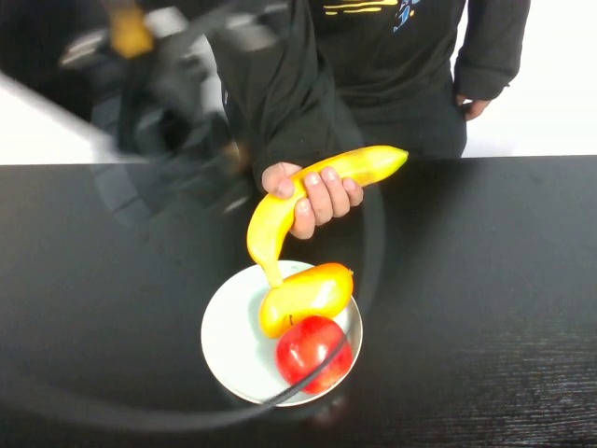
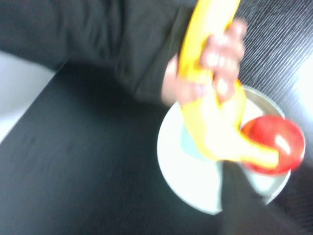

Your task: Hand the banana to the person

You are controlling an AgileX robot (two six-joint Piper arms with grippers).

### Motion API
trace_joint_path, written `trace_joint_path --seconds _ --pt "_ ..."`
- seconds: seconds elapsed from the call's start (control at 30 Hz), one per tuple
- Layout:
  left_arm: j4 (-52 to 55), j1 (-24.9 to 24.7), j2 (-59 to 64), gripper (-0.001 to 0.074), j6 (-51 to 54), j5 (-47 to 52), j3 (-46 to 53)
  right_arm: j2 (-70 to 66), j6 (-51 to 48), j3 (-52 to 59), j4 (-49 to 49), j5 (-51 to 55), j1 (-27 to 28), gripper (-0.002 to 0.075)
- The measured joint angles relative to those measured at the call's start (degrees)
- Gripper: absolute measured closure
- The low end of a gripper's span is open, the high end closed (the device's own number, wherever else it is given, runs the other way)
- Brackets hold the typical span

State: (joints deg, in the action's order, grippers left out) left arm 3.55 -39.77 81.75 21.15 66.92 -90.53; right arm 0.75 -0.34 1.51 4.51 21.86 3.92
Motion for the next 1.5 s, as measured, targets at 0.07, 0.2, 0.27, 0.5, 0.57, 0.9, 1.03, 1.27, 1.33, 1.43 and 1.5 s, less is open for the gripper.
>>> trace_joint_path --seconds 0.07,0.2,0.27,0.5,0.57,0.9,1.03,1.27,1.33,1.43,1.5 --pt "0.10 1.09 -6.05 0.0636 -0.99 -1.77 6.47 0.00 0.00 0.00 0.00 0.00 0.00 0.0736" --pt "0.26 2.39 -16.16 0.0713 -2.01 -5.55 16.97 0.00 0.00 0.00 0.00 0.00 0.00 0.0736" --pt "0.26 2.58 -20.80 0.0725 -3.19 -7.84 21.88 0.00 0.00 0.00 0.00 0.00 0.00 0.0736" --pt "-0.76 2.58 -31.99 0.0733 -11.73 -15.38 33.44 0.00 0.00 0.00 0.00 0.00 0.00 0.0736" --pt "-1.23 2.58 -33.88 0.0733 -14.09 -17.33 35.87 0.00 0.00 0.00 0.00 0.00 0.00 0.0736" --pt "-1.70 2.58 -34.80 0.0733 -15.73 -18.09 37.90 0.00 0.00 0.00 0.00 0.00 0.00 0.0736" --pt "-1.70 2.58 -35.59 0.0734 -14.97 -28.02 41.61 0.00 0.00 0.00 0.00 0.00 0.00 0.0736" --pt "0.31 3.89 -44.49 0.0734 -14.73 -59.35 57.29 0.00 0.00 0.00 0.00 0.00 0.00 0.0736" --pt "0.66 6.05 -48.16 0.0734 -14.73 -67.75 63.48 0.00 0.00 0.00 0.00 0.00 0.00 0.0736" --pt "0.89 11.22 -54.85 0.0734 -14.73 -78.13 71.43 0.00 0.00 0.00 0.00 0.00 0.00 0.0736" --pt "0.66 15.62 -59.86 0.0734 -14.73 -81.39 76.07 0.00 0.00 0.00 0.00 0.00 0.00 0.0736"
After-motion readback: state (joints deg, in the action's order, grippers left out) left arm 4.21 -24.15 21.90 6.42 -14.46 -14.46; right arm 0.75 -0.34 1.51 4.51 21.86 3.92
